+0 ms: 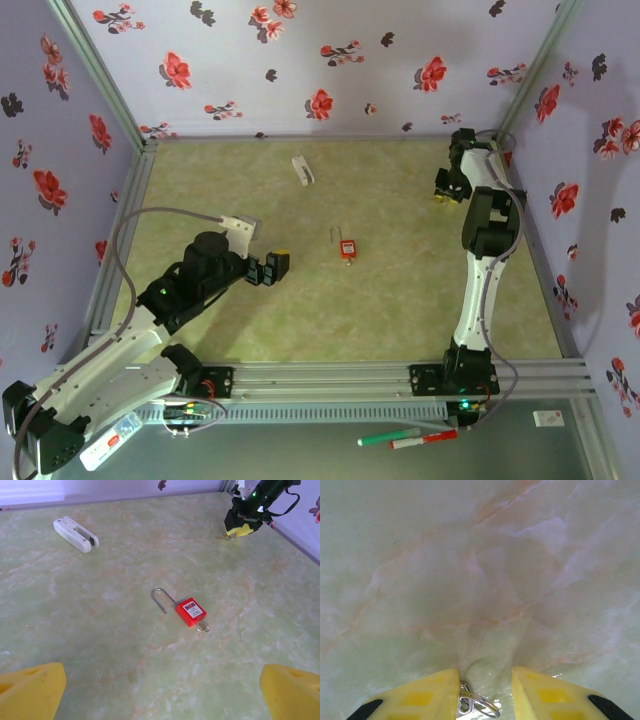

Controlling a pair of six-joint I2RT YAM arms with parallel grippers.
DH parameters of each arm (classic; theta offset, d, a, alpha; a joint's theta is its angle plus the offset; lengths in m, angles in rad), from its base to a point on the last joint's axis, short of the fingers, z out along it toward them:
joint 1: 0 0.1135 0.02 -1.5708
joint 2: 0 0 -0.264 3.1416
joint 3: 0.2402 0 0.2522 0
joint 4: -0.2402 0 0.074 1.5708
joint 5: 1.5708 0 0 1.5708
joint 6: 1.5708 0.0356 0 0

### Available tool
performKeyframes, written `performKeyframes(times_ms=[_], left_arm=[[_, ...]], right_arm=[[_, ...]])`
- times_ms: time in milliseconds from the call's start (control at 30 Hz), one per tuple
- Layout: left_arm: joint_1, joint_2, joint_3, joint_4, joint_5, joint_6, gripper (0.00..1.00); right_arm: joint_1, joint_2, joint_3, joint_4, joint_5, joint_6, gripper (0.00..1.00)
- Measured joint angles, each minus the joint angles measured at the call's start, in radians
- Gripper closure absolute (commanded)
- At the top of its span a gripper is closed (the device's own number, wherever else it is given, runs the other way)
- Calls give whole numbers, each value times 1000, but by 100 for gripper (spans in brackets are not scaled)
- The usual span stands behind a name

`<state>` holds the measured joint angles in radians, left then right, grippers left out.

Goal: Unlock with the key

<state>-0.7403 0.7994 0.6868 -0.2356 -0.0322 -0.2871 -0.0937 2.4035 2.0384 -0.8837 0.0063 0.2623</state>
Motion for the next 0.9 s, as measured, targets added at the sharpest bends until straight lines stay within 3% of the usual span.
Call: performKeyframes(times_ms=[333,600,767,900], left_arm=[[0,15,0,0,0,-3,0],[0,80,2,37,8,-58,0],[1,255,47,161,72,-245,1],[5,452,125,338,153,-479,4]], right_arm=[[0,-37,-68,54,-24,21,100],[0,-212,-354,149,-82,87,100],[28,-433,-597,257,-209,171,100],[126,-678,-774,418,-315,272,100]])
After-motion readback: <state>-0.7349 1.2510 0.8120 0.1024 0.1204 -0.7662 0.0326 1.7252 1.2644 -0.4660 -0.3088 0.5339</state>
